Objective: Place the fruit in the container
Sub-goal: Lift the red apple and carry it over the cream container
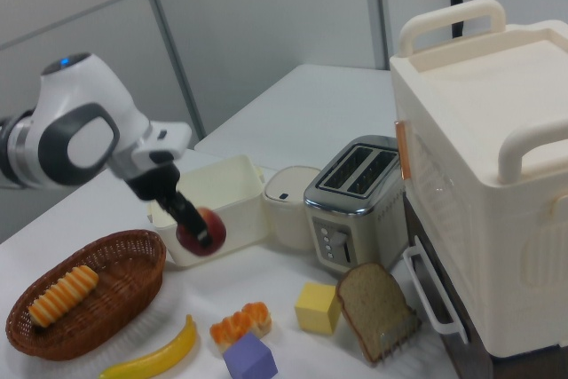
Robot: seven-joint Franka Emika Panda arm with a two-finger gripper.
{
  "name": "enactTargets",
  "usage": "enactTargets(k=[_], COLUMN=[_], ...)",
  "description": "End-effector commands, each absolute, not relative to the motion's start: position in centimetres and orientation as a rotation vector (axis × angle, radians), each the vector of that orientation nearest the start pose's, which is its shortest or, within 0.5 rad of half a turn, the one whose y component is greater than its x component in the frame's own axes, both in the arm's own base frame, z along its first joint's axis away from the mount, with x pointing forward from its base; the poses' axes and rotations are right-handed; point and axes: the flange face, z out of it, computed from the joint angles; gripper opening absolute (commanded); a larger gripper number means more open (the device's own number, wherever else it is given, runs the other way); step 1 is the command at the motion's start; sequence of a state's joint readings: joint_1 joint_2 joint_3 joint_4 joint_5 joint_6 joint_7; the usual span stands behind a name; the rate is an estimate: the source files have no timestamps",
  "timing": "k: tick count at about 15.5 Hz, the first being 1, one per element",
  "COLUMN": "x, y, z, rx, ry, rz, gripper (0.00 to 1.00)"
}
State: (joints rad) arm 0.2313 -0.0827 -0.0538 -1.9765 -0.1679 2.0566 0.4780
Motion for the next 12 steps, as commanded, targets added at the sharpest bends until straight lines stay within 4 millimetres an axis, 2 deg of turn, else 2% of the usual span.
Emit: enactTargets(k=[1,6,9,12], x=[58.2,61.3,62.4,63.1], y=[13.3,17.5,20.2,22.4], z=[54.4,53.9,53.3,51.5], rx=[-3.150,-3.127,-3.119,-3.154], ry=[0.405,0.369,0.361,0.317], rz=[-0.381,-0.421,-0.436,-0.446], gripper=[0.29,0.30,0.30,0.30])
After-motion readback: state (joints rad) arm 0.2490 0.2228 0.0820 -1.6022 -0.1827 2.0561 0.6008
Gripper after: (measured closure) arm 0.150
